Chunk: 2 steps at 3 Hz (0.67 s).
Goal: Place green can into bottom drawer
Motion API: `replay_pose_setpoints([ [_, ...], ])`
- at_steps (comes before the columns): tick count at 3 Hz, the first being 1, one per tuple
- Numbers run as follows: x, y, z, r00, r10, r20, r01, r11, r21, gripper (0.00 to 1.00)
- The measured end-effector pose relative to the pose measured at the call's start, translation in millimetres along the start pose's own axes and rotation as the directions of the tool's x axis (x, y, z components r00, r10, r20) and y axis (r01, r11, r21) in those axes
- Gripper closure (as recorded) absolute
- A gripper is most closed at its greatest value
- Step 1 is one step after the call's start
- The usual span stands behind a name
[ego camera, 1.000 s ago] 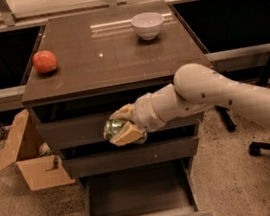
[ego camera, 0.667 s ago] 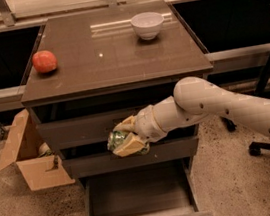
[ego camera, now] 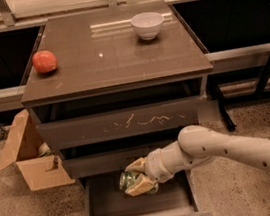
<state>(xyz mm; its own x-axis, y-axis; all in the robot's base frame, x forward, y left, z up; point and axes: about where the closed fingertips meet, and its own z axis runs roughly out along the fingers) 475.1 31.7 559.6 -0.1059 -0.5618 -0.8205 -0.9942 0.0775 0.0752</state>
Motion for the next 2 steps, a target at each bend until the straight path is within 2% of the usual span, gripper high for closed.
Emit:
replay_pose_setpoints([
  [1,72.2,8.6,39.8,0.994,0.107,-0.013,-0.108,0.9935,-0.036,1.00],
  [2,72.5,9.4,40.9,0.994,0.109,-0.011,-0.109,0.9933,-0.039,1.00],
])
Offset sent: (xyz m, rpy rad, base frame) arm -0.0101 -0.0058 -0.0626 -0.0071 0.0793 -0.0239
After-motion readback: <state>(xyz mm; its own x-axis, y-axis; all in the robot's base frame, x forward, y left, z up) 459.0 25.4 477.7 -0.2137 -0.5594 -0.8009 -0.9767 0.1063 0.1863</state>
